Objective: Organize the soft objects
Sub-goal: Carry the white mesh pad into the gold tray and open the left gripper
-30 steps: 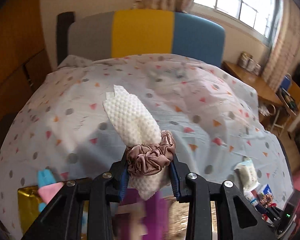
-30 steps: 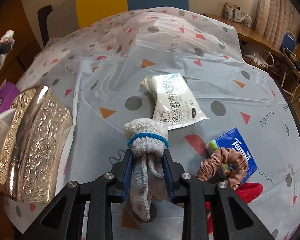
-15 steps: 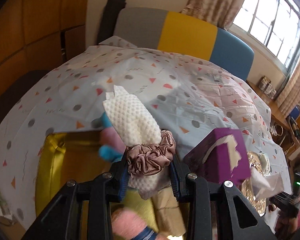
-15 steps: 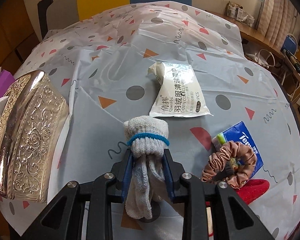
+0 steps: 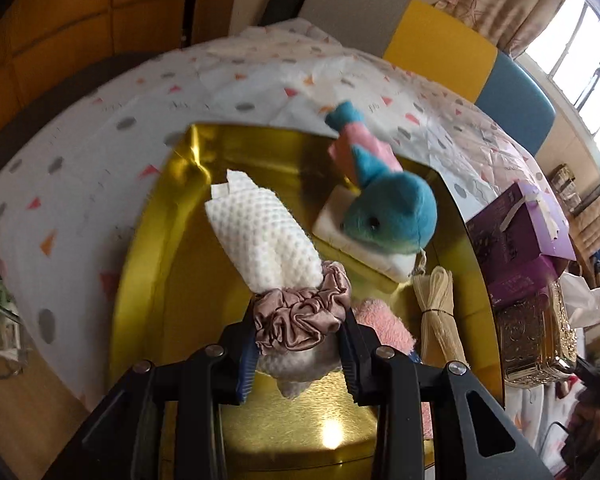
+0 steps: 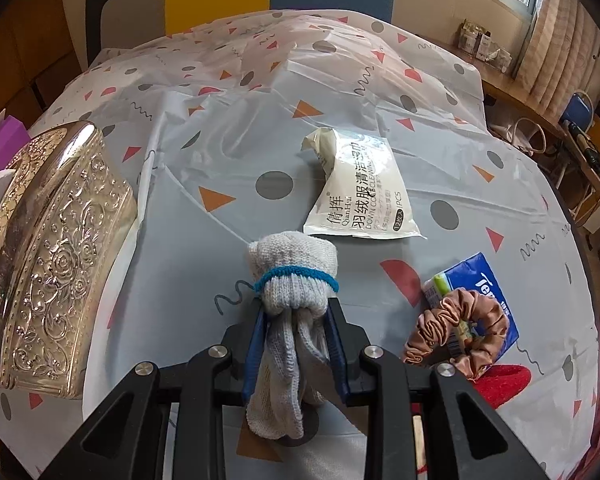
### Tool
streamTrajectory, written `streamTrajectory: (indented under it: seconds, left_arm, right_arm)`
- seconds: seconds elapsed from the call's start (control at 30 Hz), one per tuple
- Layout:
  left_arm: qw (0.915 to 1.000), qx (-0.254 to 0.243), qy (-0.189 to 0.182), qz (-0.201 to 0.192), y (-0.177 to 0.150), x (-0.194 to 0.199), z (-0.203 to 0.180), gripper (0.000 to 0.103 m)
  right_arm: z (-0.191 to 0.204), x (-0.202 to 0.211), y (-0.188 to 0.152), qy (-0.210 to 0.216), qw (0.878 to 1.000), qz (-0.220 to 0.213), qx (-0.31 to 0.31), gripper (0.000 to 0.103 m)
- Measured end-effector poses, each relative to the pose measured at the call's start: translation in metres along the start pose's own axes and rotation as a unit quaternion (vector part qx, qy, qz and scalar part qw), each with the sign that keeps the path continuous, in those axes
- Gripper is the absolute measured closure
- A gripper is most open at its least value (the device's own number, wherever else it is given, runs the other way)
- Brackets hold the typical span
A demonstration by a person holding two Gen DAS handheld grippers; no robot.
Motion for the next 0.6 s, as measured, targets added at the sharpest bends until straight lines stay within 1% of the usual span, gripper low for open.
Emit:
streamTrajectory:
  seconds: [0.03,0.1,0.17,0.2,0.27,0.3,0.4,0.6]
  left_arm:
    - [1.0,-0.001,0.001,0.002,0.001,-0.004,-0.002,0.067]
    - [0.9998,-0.005,-0.011,0.013,0.006,-0.013,-0.008,0.064]
    - [0.9999,-0.005,0.001,0.013,0.008,-0.021,-0.011,0.059]
    - [0.9999,-0.008,0.002,0.013,0.01,-0.024,-0.013,0.054]
    - [0.9999,-0.011,0.0,0.012,0.01,-0.028,-0.015,0.049]
    - [0.9999,-0.01,0.006,0.012,0.008,-0.029,-0.014,0.046]
    - [0.9999,-0.006,0.011,0.011,0.004,-0.029,-0.012,0.044]
    - [0.9991,-0.01,0.04,-0.005,-0.007,-0.018,-0.01,0.04]
  right_arm:
    - [0.0,0.0,0.0,-0.001,1.0,0.0,0.001,0.074]
    - [0.001,0.0,0.0,-0.002,1.0,-0.001,0.001,0.074]
    - [0.001,0.0,0.0,-0.003,1.0,-0.001,0.002,0.074]
    - [0.001,0.0,0.0,-0.003,1.0,-0.001,0.002,0.074]
    - [0.001,0.0,0.0,-0.003,1.0,-0.001,0.001,0.074]
    - [0.001,0.0,0.0,-0.003,1.0,-0.001,0.002,0.074]
    - [0.002,0.0,0.0,-0.004,1.0,-0.001,0.005,0.074]
    - [0.002,0.0,0.0,-0.006,1.0,-0.003,0.011,0.075]
Point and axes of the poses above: each gripper's, at about its wrist camera, not at the fingertips, and x roughly against the way its jaws point, z to its left, y to its top, the point moved 4 cm from there along -x, roughly the way its jaws point, and after that the axes turned 7 degrees about -y, right-handed, at the moved point
